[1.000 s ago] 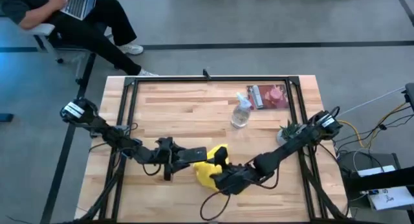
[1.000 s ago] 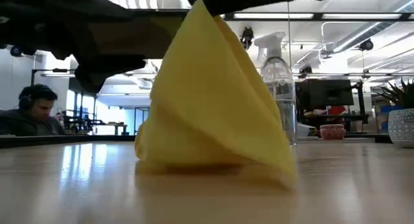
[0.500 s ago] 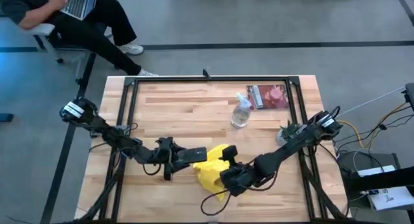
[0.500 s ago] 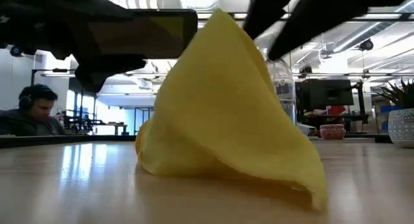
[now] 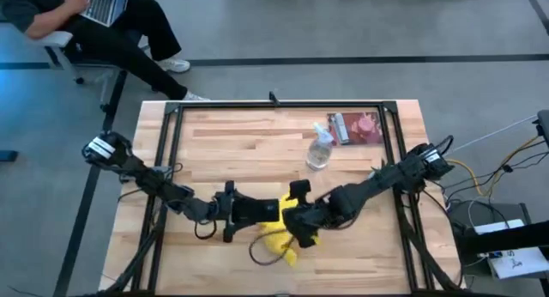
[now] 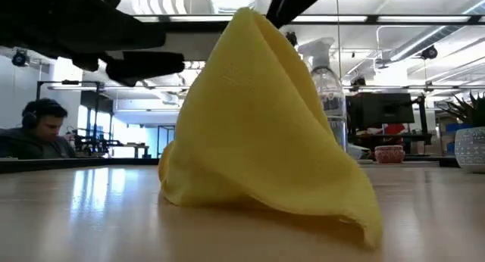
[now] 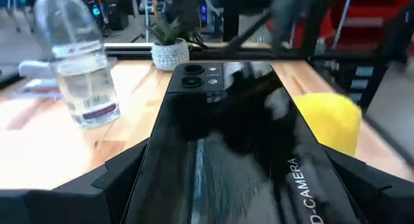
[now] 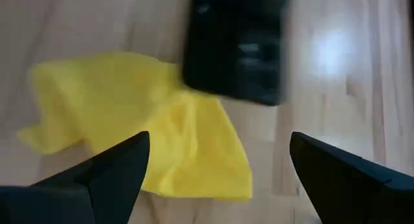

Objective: Apply microfiber cloth
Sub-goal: Wipe the black cellphone with the yellow microfiber cloth

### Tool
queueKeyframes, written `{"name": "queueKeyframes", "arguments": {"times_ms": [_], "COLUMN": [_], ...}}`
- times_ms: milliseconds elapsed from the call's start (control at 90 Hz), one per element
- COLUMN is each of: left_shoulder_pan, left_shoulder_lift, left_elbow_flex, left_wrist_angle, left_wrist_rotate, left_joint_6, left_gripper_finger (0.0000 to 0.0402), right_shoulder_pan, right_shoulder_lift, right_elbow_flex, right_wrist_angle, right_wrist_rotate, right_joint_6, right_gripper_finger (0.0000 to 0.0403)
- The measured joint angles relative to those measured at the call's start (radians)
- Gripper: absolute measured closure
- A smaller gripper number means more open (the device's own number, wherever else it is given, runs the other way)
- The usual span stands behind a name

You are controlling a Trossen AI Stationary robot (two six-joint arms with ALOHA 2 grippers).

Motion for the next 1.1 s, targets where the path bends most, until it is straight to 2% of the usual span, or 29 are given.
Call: {"name": "queueKeyframes", "arguments": {"times_ms": [67, 244, 344, 600, 744, 844, 1022, 1100], "left_shoulder_pan": [0.0, -0.006, -0.006, -0.042, -0.071, -0.083, -0.083, -0.084], "left_shoulder_lift": [0.008, 0.008, 0.008, 0.008, 0.008, 0.008, 0.008, 0.01], "left_elbow_flex": [0.034, 0.106, 0.135, 0.22, 0.303, 0.351, 0.393, 0.393], "left_wrist_angle": [-0.049, -0.262, -0.302, -0.342, -0.471, -0.55, -0.619, -0.622], "left_wrist_rotate": [-0.011, -0.117, -0.154, -0.189, -0.33, -0.424, -0.453, -0.465], "left_joint_6": [0.014, 0.055, 0.117, 0.501, 0.665, 0.789, 0.999, 1.067], "left_gripper_finger": [0.0083, 0.0083, 0.0084, 0.0085, 0.0085, 0.0085, 0.0085, 0.0085], "right_shoulder_pan": [-0.012, -0.011, -0.012, -0.068, -0.09, -0.089, -0.084, -0.083], "right_shoulder_lift": [0.002, 0.003, 0.003, -0.021, -0.071, -0.101, -0.166, -0.193], "right_elbow_flex": [0.0, 0.0, 0.0, 0.0, 0.0, -0.003, -0.108, -0.189], "right_wrist_angle": [-0.005, 0.011, 0.012, -0.085, -0.175, -0.242, -0.244, -0.186], "right_wrist_rotate": [0.001, -0.031, -0.061, -0.132, -0.183, -0.178, -0.148, -0.15], "right_joint_6": [-0.017, -0.041, -0.017, 0.096, 0.188, 0.243, 0.347, 0.407], "right_gripper_finger": [0.0054, 0.0054, 0.0054, 0.0054, 0.0055, 0.0055, 0.007, 0.0085]}}
